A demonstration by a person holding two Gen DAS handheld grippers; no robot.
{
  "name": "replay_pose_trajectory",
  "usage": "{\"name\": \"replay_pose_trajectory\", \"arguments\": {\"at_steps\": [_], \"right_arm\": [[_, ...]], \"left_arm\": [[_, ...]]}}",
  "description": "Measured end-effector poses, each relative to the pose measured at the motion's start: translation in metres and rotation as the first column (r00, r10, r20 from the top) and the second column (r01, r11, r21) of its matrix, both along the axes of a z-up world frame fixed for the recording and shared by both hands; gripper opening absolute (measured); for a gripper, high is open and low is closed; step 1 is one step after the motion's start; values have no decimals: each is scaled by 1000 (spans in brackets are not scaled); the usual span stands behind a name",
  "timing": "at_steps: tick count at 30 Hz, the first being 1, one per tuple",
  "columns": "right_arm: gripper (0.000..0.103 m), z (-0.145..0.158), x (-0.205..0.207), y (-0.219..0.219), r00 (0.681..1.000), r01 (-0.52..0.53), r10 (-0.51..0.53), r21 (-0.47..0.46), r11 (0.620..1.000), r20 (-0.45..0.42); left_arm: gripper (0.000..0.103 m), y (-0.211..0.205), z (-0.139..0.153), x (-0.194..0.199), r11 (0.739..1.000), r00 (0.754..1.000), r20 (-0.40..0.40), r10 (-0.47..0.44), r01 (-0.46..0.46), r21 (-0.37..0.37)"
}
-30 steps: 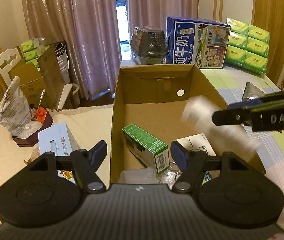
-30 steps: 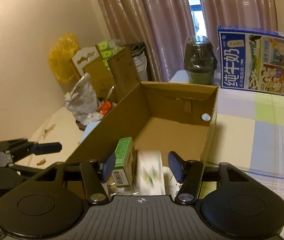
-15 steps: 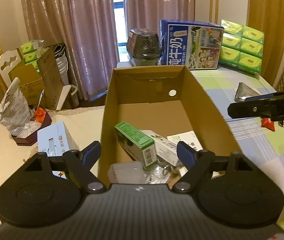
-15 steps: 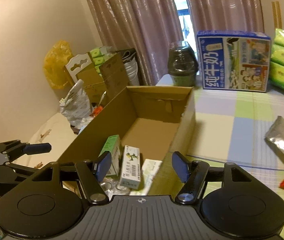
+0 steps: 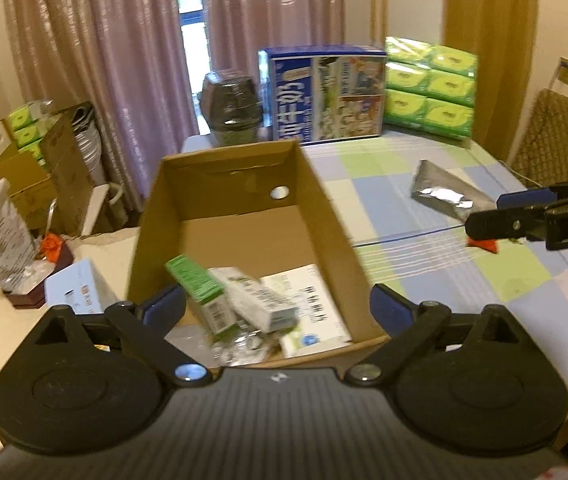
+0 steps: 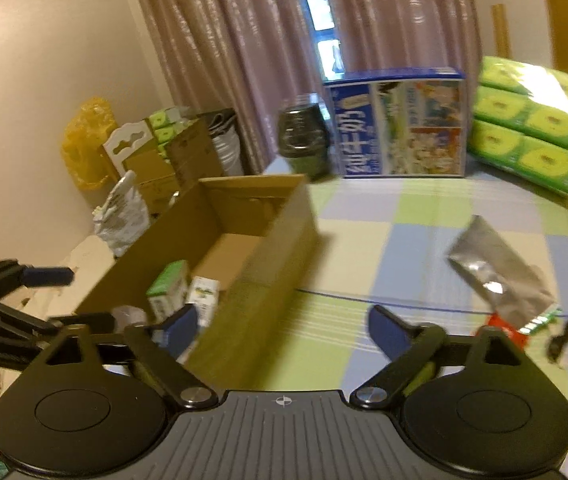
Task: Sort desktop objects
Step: 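Move both open tools back over the table toward the red candy packet and cable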
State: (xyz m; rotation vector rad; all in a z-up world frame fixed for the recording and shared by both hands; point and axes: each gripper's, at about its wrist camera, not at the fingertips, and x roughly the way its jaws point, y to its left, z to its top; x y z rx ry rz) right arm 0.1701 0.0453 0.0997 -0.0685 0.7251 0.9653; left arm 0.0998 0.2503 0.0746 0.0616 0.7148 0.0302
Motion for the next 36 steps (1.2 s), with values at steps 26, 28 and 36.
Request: {"name": "replay_pose_trajectory", "arguments": {"at_steps": [26,28,36], "right_arm": [[101,-27,67,-223,899,433,-433,-10,901,-60],[101,-32,71,-228,890,452,-452,-14,892,-56],[101,-60,95,-232,864,499,-501,-42,865,-57]], "left_arm": [[102,-193,-13,59,957,960,-12,-280,278,-78],[102,-204,-24,65,958,960,-23,-278,275,-76],[102,-225,-71,97,971,971,-59,-232,228,-65]]}}
